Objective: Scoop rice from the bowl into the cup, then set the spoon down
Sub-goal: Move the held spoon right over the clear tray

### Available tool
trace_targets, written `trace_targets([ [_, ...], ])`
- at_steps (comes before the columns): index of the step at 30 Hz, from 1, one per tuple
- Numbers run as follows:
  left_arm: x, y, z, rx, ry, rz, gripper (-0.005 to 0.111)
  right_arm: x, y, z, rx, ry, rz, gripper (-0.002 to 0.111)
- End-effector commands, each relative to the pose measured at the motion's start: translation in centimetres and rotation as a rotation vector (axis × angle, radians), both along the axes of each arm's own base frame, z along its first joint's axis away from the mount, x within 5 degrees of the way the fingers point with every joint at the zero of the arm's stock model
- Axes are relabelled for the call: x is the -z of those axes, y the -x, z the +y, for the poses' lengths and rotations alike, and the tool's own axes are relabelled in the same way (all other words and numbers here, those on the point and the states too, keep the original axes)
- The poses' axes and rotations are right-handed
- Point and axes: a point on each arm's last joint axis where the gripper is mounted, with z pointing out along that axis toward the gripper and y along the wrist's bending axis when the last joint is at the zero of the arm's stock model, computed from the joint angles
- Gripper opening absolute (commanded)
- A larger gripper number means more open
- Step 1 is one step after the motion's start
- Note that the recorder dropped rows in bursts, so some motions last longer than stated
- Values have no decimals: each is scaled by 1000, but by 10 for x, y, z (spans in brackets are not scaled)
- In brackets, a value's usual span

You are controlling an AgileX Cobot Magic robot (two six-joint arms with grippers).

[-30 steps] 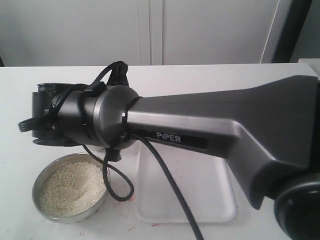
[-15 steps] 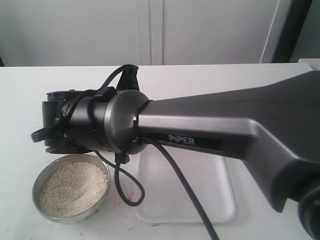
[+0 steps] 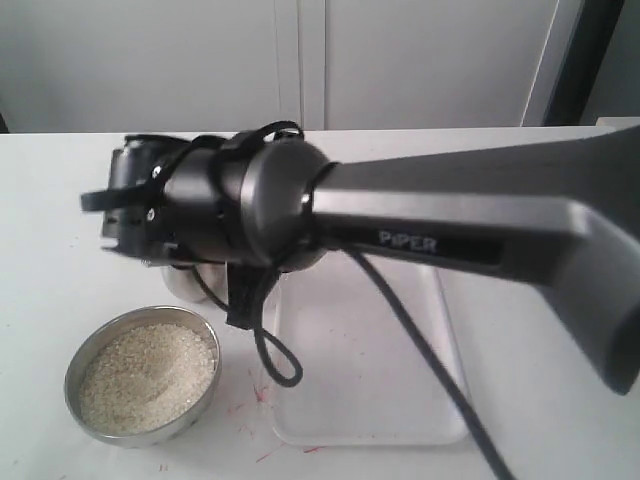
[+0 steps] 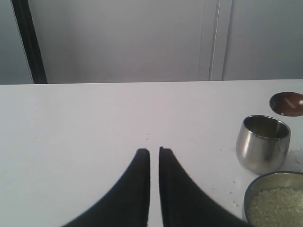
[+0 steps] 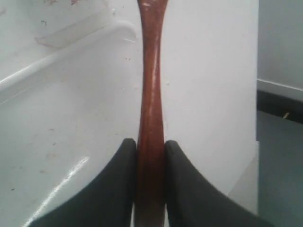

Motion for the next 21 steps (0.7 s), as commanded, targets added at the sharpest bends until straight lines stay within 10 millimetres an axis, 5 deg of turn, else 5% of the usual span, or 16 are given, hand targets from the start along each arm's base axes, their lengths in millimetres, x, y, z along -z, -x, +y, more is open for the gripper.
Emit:
trace_targets([
  [1, -3, 1, 0, 8, 9, -13, 14, -29, 1, -25, 103, -162, 72, 0],
  [8, -3, 1, 0, 8, 9, -13, 14, -80, 15, -57, 177, -468, 213, 0],
  [21, -3, 1, 0, 8, 9, -13, 14, -83, 27, -99, 288, -562, 296, 0],
])
